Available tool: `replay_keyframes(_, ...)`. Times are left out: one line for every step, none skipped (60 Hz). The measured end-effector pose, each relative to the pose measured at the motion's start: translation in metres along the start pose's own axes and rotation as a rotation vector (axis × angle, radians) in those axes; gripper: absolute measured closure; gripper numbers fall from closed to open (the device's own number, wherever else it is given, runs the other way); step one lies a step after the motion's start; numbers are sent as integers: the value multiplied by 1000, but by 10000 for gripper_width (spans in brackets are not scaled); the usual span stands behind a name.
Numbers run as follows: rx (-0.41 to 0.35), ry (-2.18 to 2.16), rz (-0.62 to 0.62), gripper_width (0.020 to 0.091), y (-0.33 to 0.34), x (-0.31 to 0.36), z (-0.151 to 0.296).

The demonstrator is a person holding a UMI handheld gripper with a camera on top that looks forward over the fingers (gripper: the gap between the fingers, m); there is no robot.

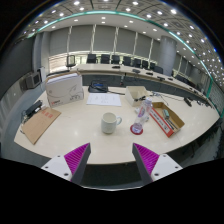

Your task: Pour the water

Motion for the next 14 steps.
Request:
replay_keyframes(-3, 9, -3, 249, 0, 3, 0)
replay_keyframes(-4, 15, -6, 249, 2, 4, 1)
replay_keyframes(-4, 19, -6, 248, 3, 6, 1)
replay_keyframes(-5, 20, -4, 246, 4, 7, 2)
replay_keyframes(-6, 22, -2, 247, 5, 9, 2)
replay_keyframes(-7, 24, -1, 248, 6, 11, 2)
replay_keyframes(-7, 26, 0, 248, 7, 13, 3)
replay_keyframes(-7, 29, 0, 249, 8, 14, 3)
replay_keyframes(-7, 33, -1, 248, 8, 15, 3)
replay_keyframes(-8, 39, -2, 245, 9, 16, 4)
replay_keyframes(-10, 46, -5, 246, 10, 17, 4)
replay_keyframes(-13, 53, -7, 247, 12, 17, 5)
replay_keyframes(-14, 61, -9, 246, 13, 17, 5)
replay_keyframes(-15, 67, -11, 250, 11, 20, 6)
Point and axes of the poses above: the point between the fingertips, and its own axes, seen from behind it with the camera up: x to the left, z up, y backward, against the way the camera looks, the point moved 4 cm from there along y, backward, against the way the camera looks, and after that the axes turned 1 degree about -x, right-handed, at the moved point
